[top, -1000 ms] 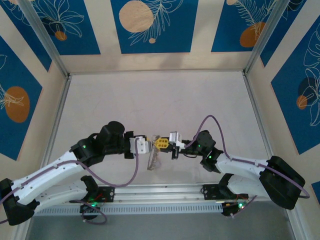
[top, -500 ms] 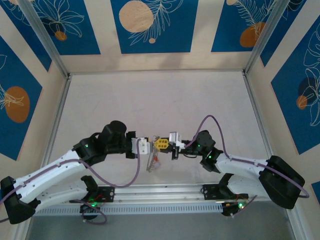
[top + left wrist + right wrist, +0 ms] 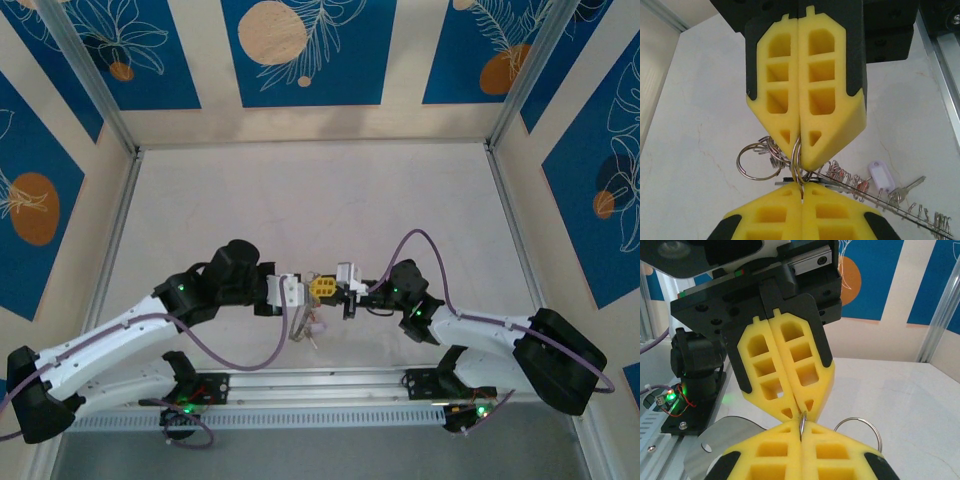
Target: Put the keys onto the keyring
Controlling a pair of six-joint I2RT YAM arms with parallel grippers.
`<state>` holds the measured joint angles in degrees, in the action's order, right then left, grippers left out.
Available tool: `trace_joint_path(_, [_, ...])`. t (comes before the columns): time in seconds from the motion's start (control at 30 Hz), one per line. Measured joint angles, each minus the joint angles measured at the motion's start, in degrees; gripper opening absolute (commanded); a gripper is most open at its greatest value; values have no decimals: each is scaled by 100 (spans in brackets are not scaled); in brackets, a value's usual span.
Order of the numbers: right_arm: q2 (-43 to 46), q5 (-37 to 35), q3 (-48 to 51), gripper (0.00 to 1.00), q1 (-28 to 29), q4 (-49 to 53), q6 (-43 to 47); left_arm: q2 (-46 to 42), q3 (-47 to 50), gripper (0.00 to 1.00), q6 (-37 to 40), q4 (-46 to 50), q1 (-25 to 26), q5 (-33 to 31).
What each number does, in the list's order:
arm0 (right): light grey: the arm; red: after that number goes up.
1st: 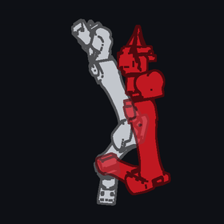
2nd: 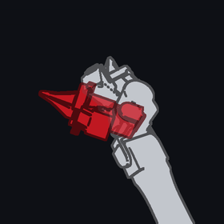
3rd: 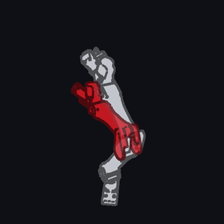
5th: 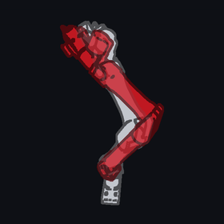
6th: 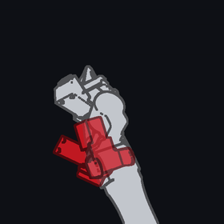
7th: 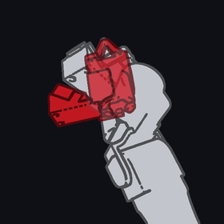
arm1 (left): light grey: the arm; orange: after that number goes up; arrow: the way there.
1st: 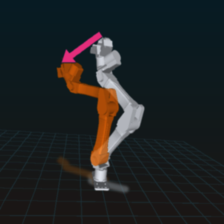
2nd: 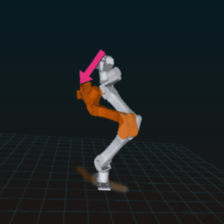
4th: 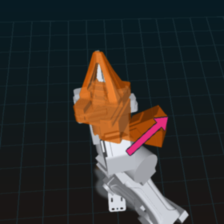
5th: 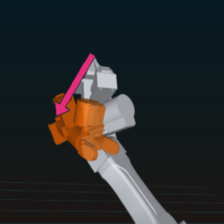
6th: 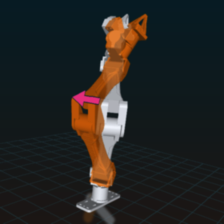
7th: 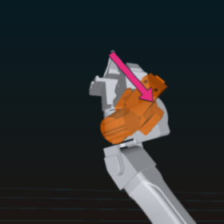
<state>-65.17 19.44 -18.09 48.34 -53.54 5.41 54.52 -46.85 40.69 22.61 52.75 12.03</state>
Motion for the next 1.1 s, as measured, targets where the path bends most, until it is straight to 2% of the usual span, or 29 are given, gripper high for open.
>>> trace_joint_path(0.6, [125,-422,122,0,-2,-334,-308,221,55,0,-31,-302,22,52])
trace_joint_path(0.67, [155,-435,125,0,-2,-361,-308,181,55,21,-101,-352,22,66])
trace_joint_path(0.73, [164,-468,127,0,-2,-485,-306,52,131,28,-195,-424,33,140])
trace_joint_path(0.93, [192,-507,129,0,-13,-610,-306,-564,352,31,-485,-442,39,142])
trace_joint_path(1.1, [205,-345,129,0,-44,-605,-304,-538,330,33,-656,-411,11,125])
